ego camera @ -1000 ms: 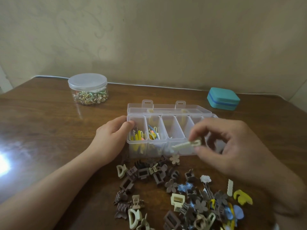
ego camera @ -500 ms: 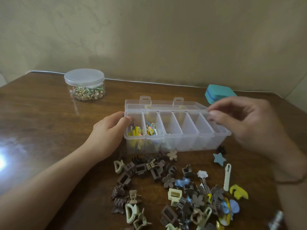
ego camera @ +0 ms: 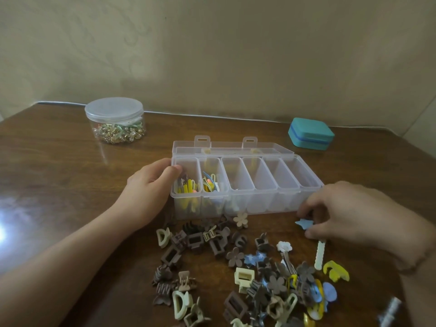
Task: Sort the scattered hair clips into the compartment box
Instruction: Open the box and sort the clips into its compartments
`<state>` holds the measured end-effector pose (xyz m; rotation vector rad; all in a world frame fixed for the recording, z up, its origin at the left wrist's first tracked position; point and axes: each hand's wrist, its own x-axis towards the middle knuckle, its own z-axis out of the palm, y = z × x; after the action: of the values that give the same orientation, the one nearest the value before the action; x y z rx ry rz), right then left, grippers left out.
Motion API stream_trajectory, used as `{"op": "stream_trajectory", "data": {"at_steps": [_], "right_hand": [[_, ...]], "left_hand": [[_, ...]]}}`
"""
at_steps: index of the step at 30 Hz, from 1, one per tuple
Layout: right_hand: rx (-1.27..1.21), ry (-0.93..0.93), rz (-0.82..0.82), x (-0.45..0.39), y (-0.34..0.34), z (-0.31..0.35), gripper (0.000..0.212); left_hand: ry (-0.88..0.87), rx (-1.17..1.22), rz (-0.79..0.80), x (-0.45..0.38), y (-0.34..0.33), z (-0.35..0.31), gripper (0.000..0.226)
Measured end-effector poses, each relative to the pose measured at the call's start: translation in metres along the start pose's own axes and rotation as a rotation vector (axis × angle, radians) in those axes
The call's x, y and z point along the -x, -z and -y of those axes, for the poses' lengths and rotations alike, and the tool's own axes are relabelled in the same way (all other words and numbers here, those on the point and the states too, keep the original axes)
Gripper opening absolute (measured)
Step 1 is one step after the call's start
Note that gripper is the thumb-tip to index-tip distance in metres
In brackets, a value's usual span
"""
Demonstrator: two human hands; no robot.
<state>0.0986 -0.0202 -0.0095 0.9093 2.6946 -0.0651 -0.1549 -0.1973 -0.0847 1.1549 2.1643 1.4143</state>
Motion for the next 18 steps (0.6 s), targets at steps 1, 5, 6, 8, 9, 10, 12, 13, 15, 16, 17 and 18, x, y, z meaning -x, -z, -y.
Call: {"op": "stream_trajectory", "data": {"at_steps": [1, 5, 6, 8, 9, 10, 12, 13, 15, 16, 17, 18], "right_hand": [[0.017, 0.028, -0.021, 0.000, -0.001, 0.004, 0.023], [-0.166, 0.230, -0.084, 0.005, 0.000, 0.007, 0.014], [-0.275, 0.297, -0.146, 0.007, 0.002, 0.010, 0.014], [-0.529, 0.395, -0.386, 0.010, 0.003, 0.022, 0.018], [-0.641, 0.418, -0.541, 0.009, 0.003, 0.028, 0.018], [-0.708, 0.424, -0.682, 0.007, 0.002, 0.034, 0.015], [-0.729, 0.384, -0.829, -0.003, -0.001, 0.044, 0.011], [-0.701, 0.360, -0.836, -0.009, -0.004, 0.048, 0.010], [-0.606, 0.332, -0.767, -0.019, -0.008, 0.050, 0.006], [-0.563, 0.332, -0.740, -0.021, -0.010, 0.050, 0.007], [-0.535, 0.339, -0.737, -0.022, -0.011, 0.048, 0.008], [-0.532, 0.346, -0.749, -0.020, -0.011, 0.047, 0.009]], "left_hand": [[0.000, -0.003, -0.001, 0.000, 0.000, 0.000, 0.045], [0.006, 0.006, 0.000, 0.001, 0.000, 0.000, 0.047], [0.008, 0.008, -0.001, 0.001, 0.000, 0.000, 0.046], [0.007, 0.007, 0.000, 0.001, -0.001, -0.001, 0.046], [0.007, 0.006, 0.000, 0.001, -0.001, -0.001, 0.047], [0.007, 0.007, 0.002, 0.001, 0.000, -0.001, 0.048], [0.001, 0.006, 0.008, 0.001, 0.000, -0.001, 0.053], [0.001, 0.005, 0.009, 0.001, 0.001, 0.000, 0.054], [0.004, -0.001, 0.007, 0.001, 0.001, 0.000, 0.051], [0.005, -0.005, 0.005, 0.001, 0.001, 0.000, 0.050], [0.005, -0.009, 0.002, 0.001, 0.001, -0.001, 0.051], [0.005, -0.014, -0.001, 0.001, 0.001, 0.000, 0.053]]}}
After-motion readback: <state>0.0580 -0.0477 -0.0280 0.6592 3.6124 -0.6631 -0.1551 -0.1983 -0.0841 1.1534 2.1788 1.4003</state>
